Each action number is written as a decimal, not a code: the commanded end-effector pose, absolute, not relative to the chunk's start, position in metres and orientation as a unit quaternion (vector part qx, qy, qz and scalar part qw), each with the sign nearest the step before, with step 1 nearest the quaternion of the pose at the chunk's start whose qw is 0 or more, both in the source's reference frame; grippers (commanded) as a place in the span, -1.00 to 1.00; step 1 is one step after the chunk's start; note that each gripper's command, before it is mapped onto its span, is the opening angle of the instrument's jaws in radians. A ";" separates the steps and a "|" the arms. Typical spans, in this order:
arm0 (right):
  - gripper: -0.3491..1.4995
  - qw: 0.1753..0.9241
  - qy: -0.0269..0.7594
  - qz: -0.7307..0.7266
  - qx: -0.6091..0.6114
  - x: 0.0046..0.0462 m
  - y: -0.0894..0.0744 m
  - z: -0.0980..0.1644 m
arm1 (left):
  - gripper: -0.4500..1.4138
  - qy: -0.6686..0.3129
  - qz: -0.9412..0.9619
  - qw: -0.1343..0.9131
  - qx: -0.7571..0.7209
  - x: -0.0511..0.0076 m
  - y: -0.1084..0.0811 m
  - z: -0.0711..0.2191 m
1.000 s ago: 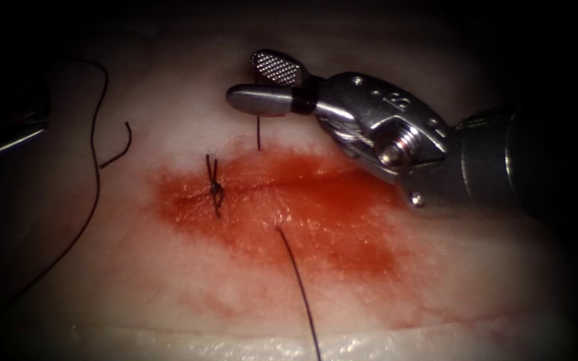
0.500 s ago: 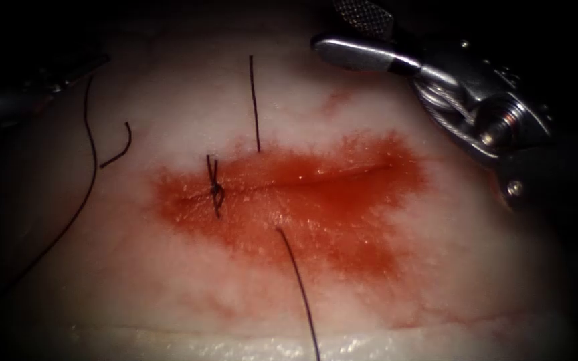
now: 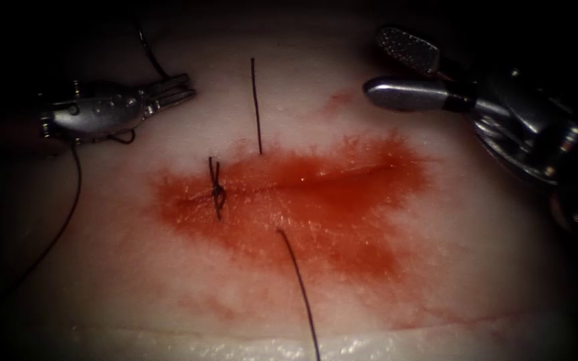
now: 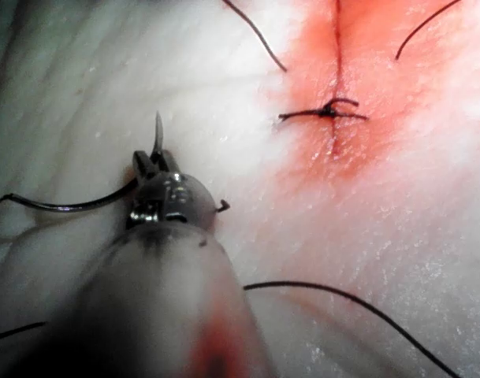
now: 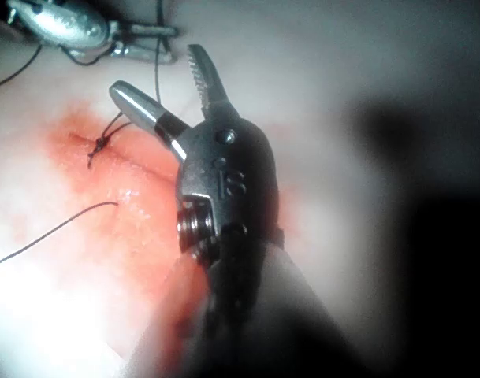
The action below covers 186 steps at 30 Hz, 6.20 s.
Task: Wound Closure
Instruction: Set needle down from left end-effector, then pick up working end of suture with left needle holder, then hold suture in right hand to regrasp longer length of suture in left jaws
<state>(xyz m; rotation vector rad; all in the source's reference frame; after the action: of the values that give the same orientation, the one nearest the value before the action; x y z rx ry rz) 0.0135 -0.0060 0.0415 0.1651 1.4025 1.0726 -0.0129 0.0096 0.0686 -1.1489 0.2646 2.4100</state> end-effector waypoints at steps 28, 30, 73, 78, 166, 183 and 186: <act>0.98 0.682 0.586 0.423 0.109 0.0149 -0.010 0.046 | -0.10 -0.020 0.808 0.213 -0.550 -0.0155 0.002 0.053; 0.98 0.686 0.587 0.417 0.104 0.0148 -0.010 0.046 | -0.08 -0.027 0.810 0.194 -0.553 -0.0164 0.000 0.052; 0.93 0.717 0.598 0.351 0.076 0.0144 -0.013 0.046 | -1.00 0.097 0.830 -0.152 -0.527 -0.0270 -0.006 0.046; 0.64 0.757 0.613 0.224 0.021 0.0154 -0.014 0.045 | -1.00 0.103 0.825 -0.137 -0.538 -0.0264 -0.003 0.045; -1.00 0.770 0.621 0.138 -0.051 0.0198 -0.010 0.054 | -1.00 0.088 0.770 -0.216 -0.594 -0.0252 -0.007 0.044; -1.00 0.741 0.642 0.195 -0.005 0.0201 -0.014 0.052 | -1.00 0.176 0.792 -0.127 -0.571 -0.0151 0.000 0.042; 0.76 0.720 0.649 0.244 0.027 0.0202 -0.014 0.050 | -1.00 0.193 0.791 -0.097 -0.573 -0.0117 0.001 0.041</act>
<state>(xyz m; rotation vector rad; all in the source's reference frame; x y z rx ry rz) 0.0193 -0.0132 0.0500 0.0580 1.4318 0.5308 -0.0114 0.0011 0.0408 -1.9183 0.6456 2.6554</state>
